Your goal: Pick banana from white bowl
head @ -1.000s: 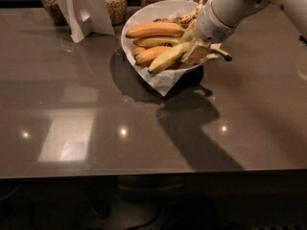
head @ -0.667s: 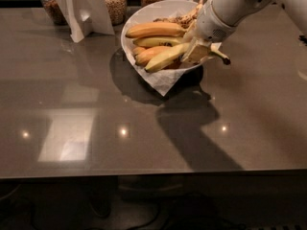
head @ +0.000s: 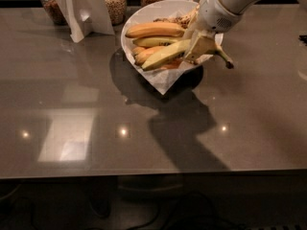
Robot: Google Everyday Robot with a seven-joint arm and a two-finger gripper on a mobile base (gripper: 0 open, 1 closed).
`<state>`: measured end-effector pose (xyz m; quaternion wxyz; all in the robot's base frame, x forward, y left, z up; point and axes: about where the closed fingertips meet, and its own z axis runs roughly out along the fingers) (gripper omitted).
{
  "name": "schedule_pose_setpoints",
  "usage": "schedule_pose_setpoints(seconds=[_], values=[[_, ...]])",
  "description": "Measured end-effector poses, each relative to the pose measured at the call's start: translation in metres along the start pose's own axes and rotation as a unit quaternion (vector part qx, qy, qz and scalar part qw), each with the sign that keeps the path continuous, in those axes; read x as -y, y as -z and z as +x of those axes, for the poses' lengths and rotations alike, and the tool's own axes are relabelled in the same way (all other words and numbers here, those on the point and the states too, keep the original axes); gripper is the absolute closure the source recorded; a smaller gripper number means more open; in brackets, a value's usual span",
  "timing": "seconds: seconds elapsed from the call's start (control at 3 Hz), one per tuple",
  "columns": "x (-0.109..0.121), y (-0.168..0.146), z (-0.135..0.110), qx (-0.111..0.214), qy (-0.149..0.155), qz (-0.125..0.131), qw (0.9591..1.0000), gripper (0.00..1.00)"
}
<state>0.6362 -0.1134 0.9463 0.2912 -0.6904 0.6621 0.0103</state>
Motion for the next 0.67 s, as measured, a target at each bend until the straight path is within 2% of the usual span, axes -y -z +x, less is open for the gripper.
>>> schedule_pose_setpoints(seconds=[0.33, 0.67], values=[[-0.004, 0.022, -0.01, 0.009, 0.014, -0.002, 0.9999, 1.0], [-0.017, 0.049, -0.021, 0.037, 0.029, -0.014, 0.9988, 1.0]])
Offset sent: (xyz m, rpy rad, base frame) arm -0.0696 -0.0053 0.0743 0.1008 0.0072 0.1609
